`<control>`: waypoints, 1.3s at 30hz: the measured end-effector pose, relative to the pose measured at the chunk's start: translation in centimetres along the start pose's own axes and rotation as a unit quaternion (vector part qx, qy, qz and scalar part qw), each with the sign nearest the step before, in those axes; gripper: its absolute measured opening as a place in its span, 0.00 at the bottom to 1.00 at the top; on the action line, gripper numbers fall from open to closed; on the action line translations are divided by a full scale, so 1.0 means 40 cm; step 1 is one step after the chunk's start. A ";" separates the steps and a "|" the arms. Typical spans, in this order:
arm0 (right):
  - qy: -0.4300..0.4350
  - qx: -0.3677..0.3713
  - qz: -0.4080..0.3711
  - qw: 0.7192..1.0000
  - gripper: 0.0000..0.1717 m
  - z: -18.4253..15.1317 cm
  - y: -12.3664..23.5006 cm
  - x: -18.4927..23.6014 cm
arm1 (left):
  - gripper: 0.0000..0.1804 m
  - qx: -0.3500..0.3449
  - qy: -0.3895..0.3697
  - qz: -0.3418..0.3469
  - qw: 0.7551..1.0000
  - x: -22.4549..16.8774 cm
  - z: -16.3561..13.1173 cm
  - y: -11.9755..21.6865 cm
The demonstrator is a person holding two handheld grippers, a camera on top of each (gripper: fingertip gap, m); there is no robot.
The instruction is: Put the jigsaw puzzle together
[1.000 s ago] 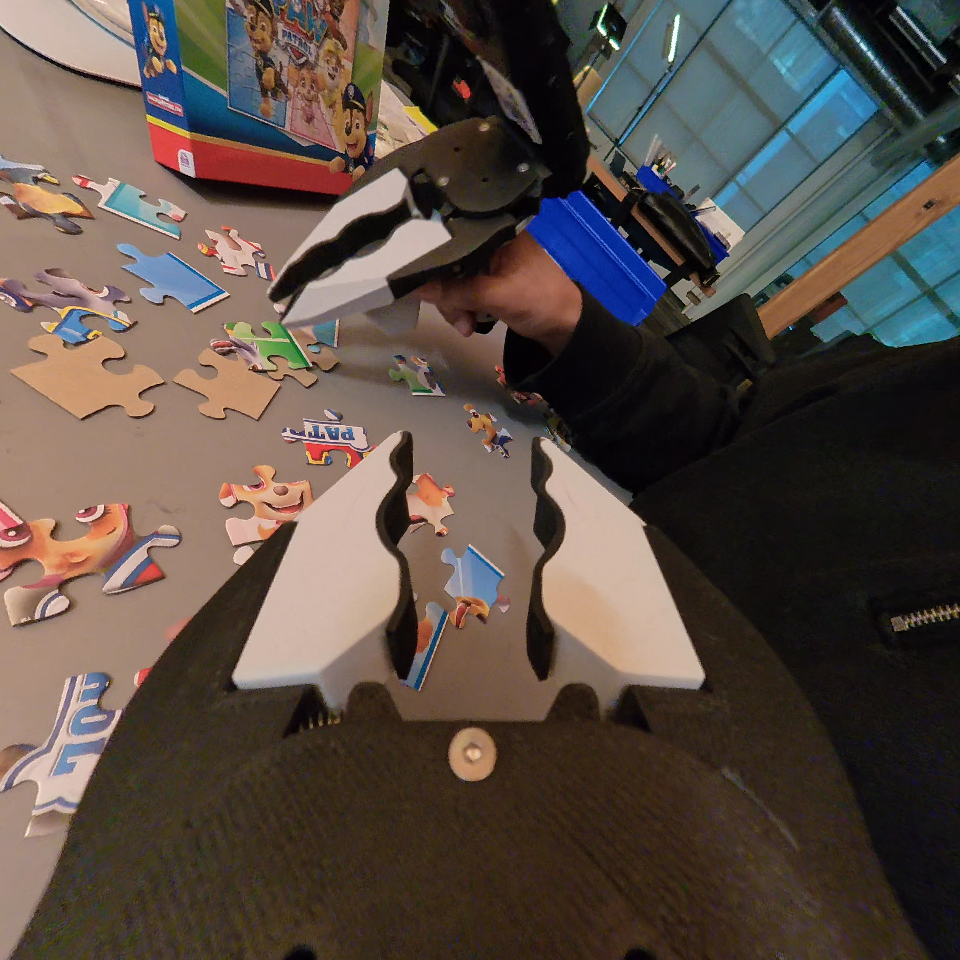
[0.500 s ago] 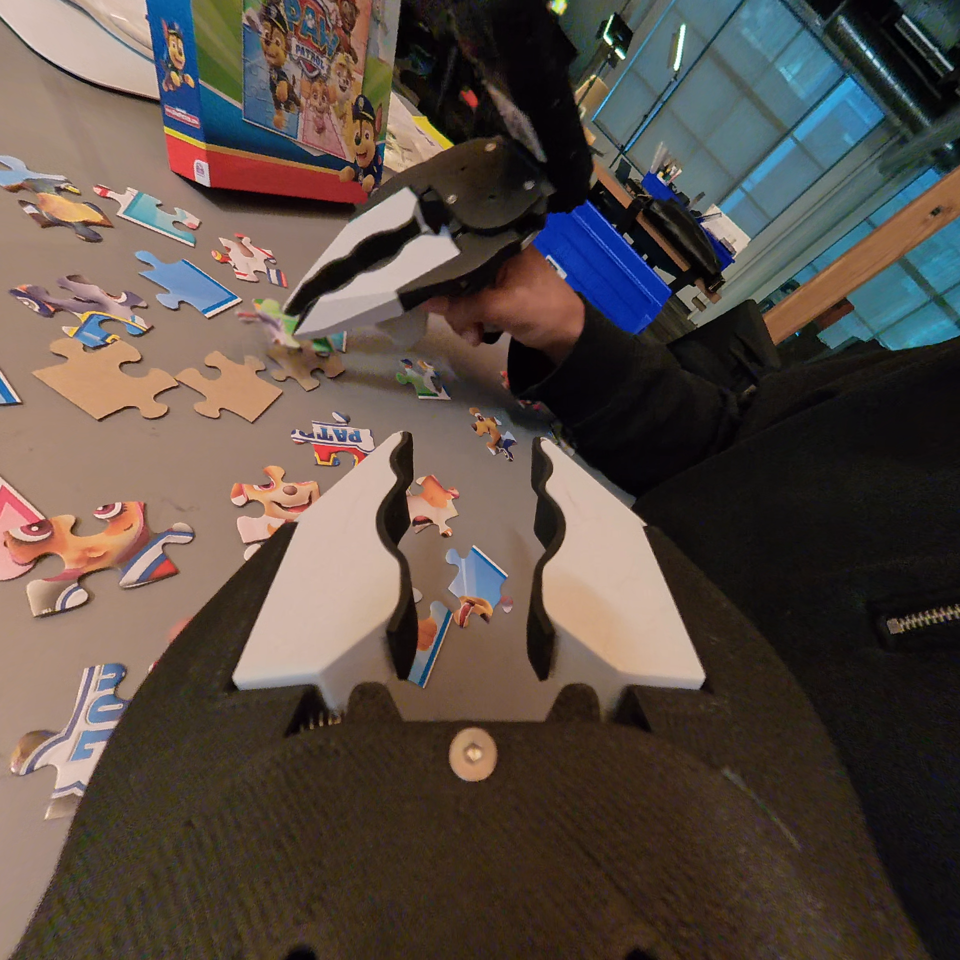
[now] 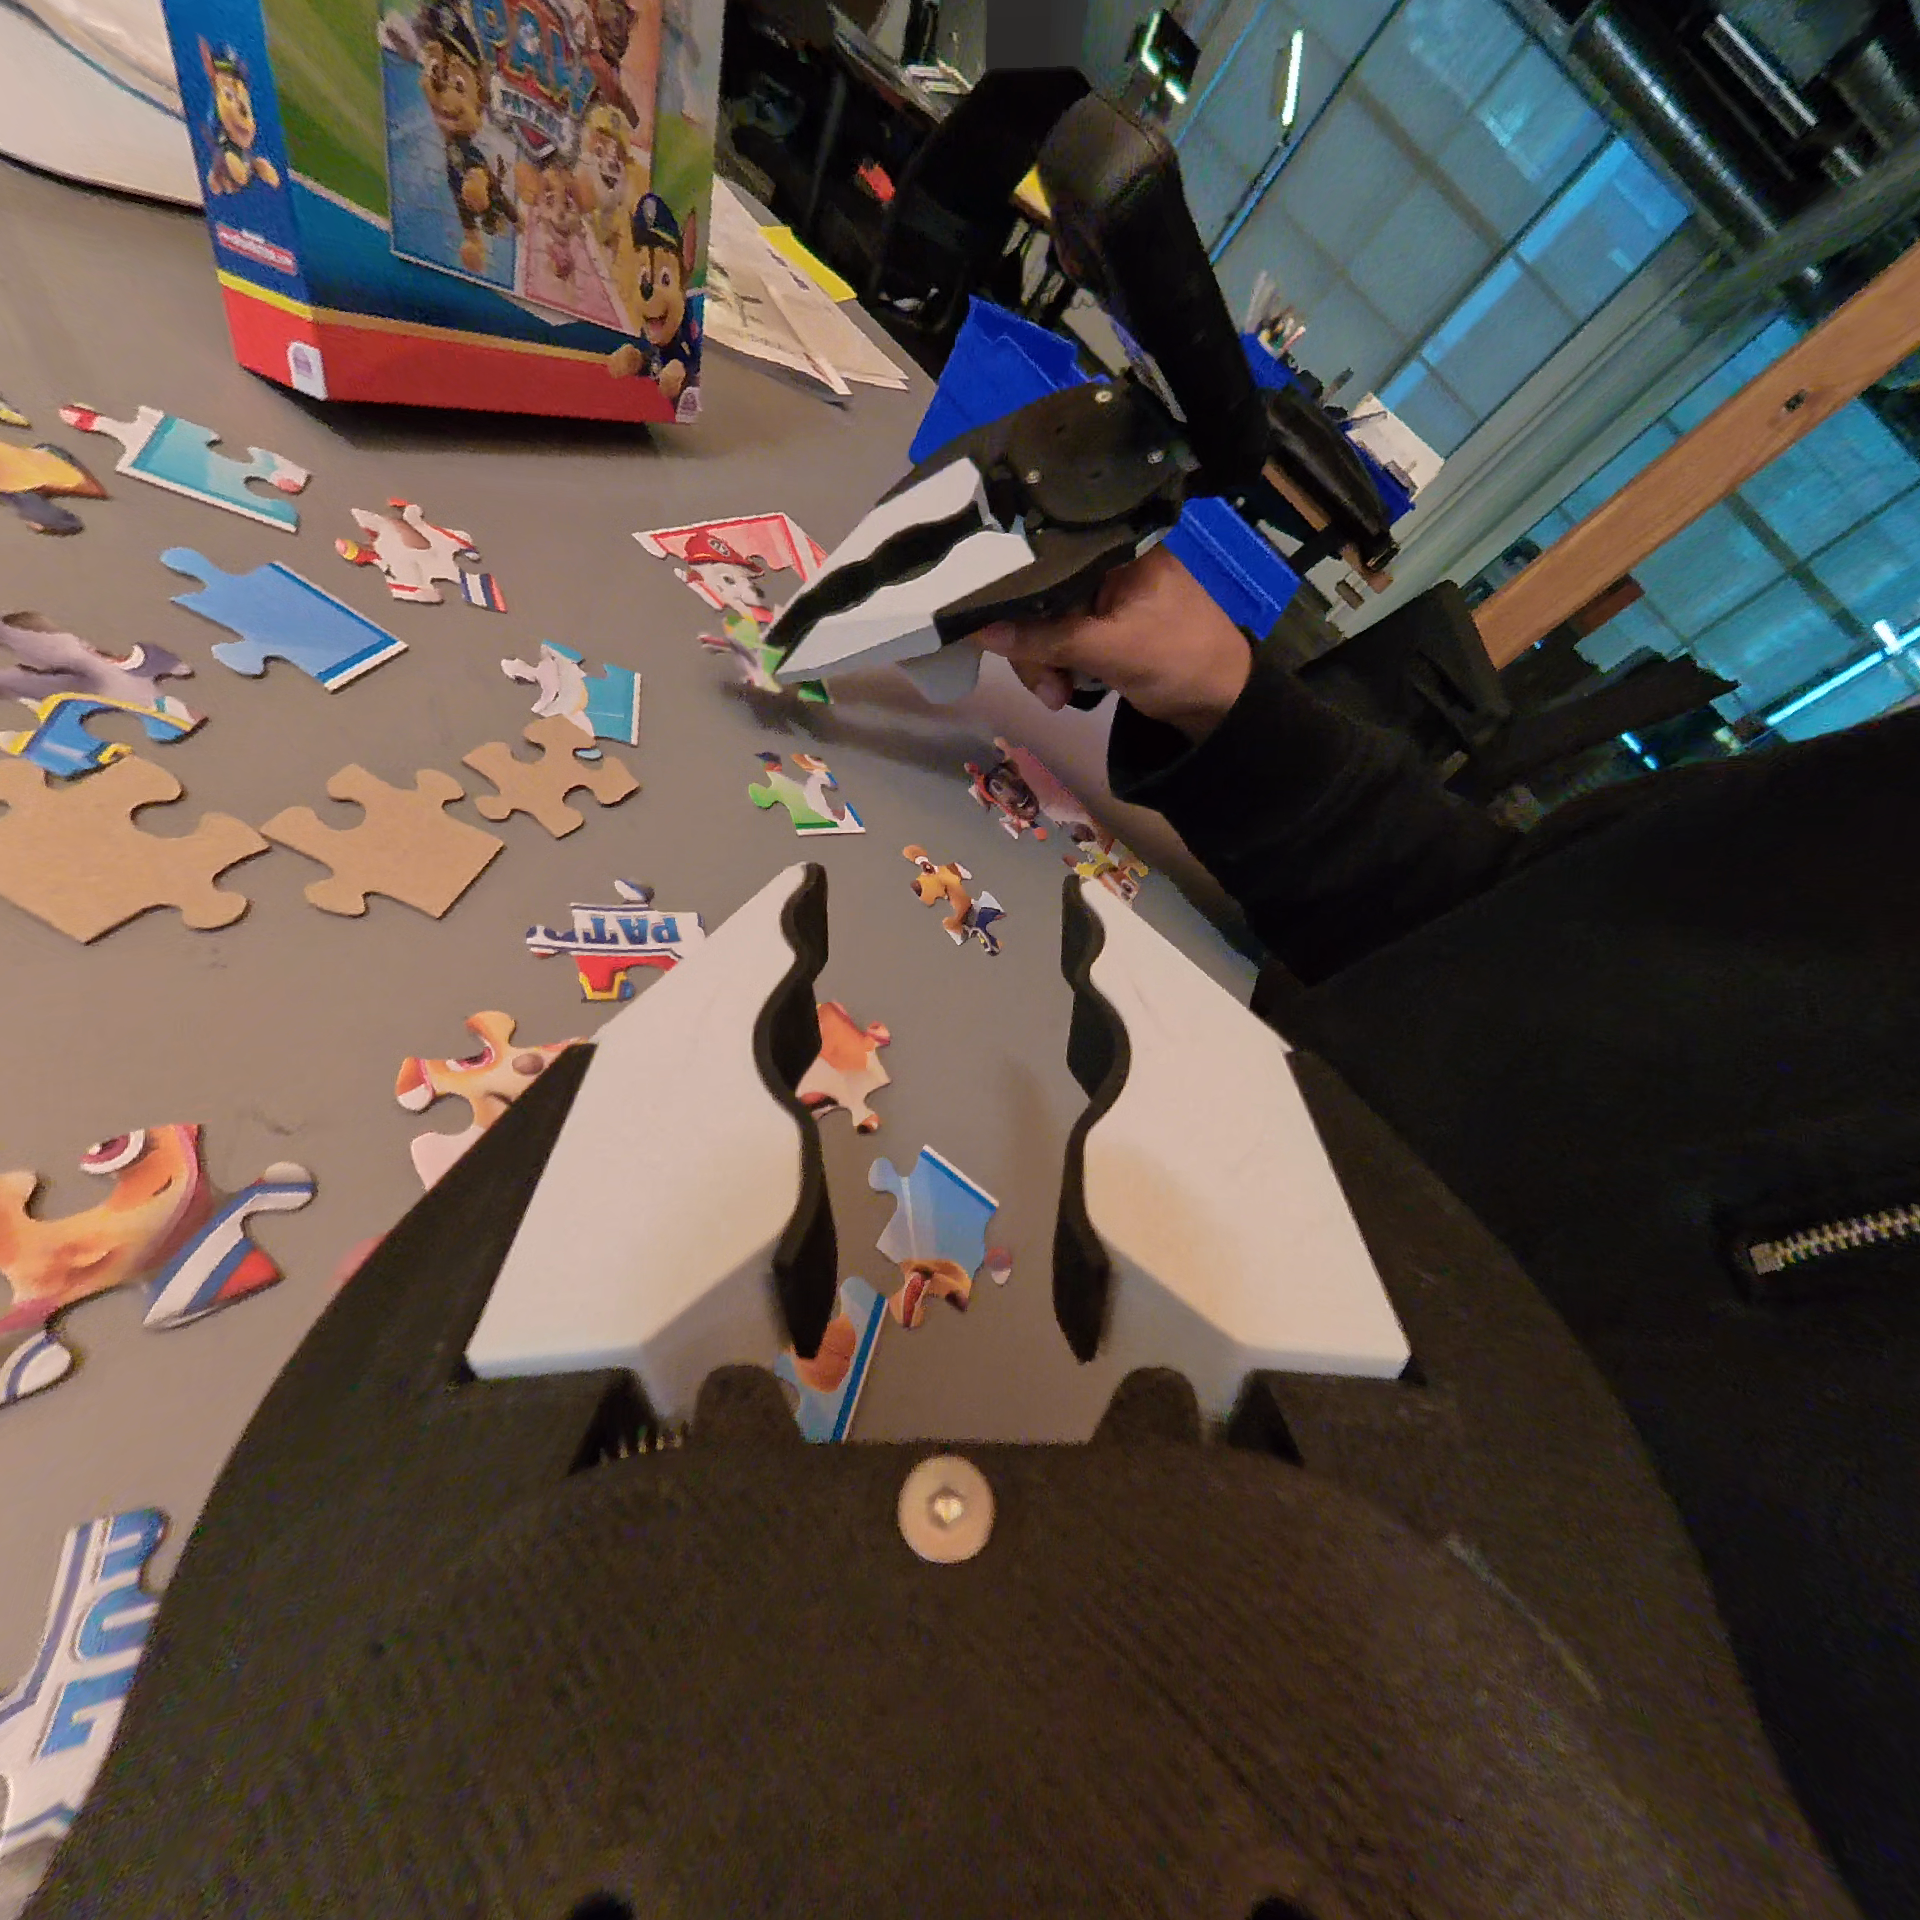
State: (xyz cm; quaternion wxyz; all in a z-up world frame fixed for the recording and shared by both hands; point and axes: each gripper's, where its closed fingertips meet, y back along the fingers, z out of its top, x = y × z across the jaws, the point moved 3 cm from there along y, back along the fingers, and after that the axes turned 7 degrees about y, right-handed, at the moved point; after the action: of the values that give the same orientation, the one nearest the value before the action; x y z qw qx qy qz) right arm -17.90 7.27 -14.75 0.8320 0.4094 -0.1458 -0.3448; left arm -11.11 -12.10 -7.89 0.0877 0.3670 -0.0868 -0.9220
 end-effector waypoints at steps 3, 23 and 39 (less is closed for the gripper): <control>0.015 0.010 -0.006 1.000 0.07 0.007 -0.018 -0.001 | 0.24 0.006 -0.011 0.008 1.000 -0.007 0.000 -0.004; 0.210 -0.008 0.129 0.969 0.31 0.148 -0.175 0.117 | 0.24 0.008 -0.003 0.005 1.000 0.007 -0.001 -0.005; -0.038 -0.330 0.385 0.861 0.12 0.282 0.103 0.247 | 0.27 -0.045 -0.031 0.049 0.997 0.019 0.022 -0.035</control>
State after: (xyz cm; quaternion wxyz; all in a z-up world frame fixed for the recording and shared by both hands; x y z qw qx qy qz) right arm -14.84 -4.36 -4.89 0.9788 0.0091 -0.2007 -0.0401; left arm -12.42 -10.84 -8.07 0.1463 0.3292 -0.0662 -0.9305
